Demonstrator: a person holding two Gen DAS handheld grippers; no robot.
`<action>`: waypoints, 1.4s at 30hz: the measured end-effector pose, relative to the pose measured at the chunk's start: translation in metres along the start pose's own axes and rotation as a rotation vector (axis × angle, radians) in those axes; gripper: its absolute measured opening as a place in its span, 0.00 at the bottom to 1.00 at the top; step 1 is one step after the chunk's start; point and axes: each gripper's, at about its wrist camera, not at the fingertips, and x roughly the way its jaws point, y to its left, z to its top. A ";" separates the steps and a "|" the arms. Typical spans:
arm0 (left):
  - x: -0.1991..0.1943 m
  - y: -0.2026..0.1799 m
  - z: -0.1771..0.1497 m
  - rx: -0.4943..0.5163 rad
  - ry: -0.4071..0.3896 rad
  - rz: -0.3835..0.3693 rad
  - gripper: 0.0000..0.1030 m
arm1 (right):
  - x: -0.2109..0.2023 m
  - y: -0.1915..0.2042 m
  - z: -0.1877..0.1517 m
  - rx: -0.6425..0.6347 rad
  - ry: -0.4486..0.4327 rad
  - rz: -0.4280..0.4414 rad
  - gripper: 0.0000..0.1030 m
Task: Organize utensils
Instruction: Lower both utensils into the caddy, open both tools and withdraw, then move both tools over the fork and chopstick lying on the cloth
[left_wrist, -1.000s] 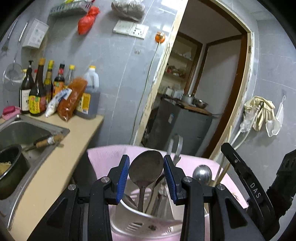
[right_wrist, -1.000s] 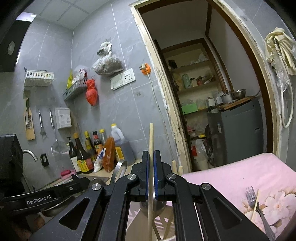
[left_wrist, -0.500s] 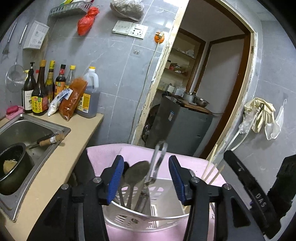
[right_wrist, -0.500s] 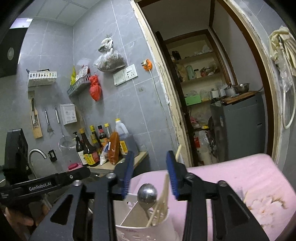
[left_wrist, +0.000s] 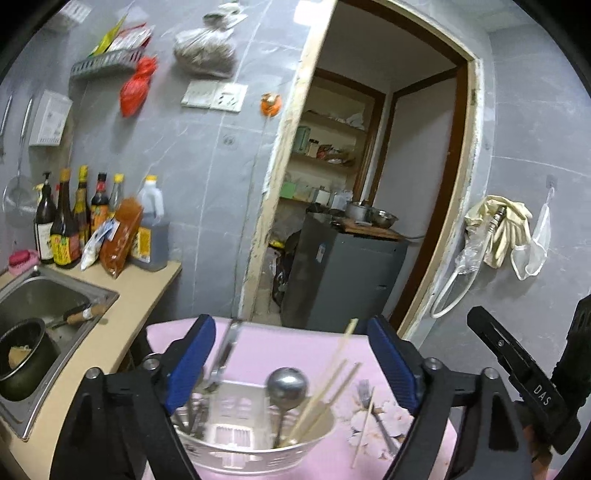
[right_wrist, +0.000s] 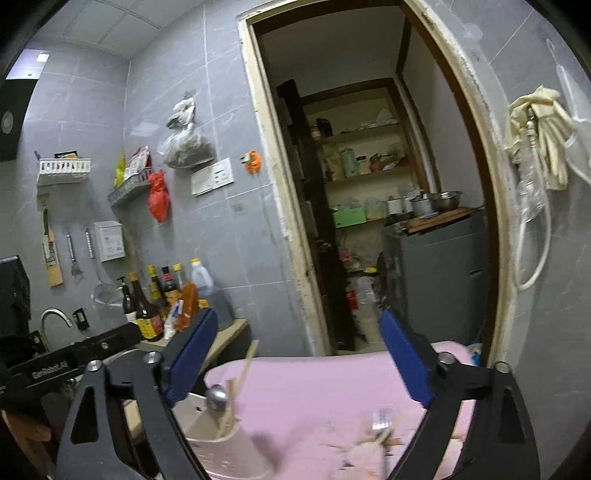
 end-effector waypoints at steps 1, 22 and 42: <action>-0.001 -0.008 0.000 0.011 -0.007 0.002 0.89 | -0.003 -0.004 0.003 -0.006 -0.003 -0.009 0.94; 0.018 -0.109 -0.047 0.113 -0.035 -0.004 0.99 | -0.037 -0.094 0.000 -0.085 0.025 -0.108 0.99; 0.088 -0.137 -0.111 0.187 0.158 -0.061 0.93 | 0.014 -0.174 -0.068 0.016 0.286 -0.126 0.98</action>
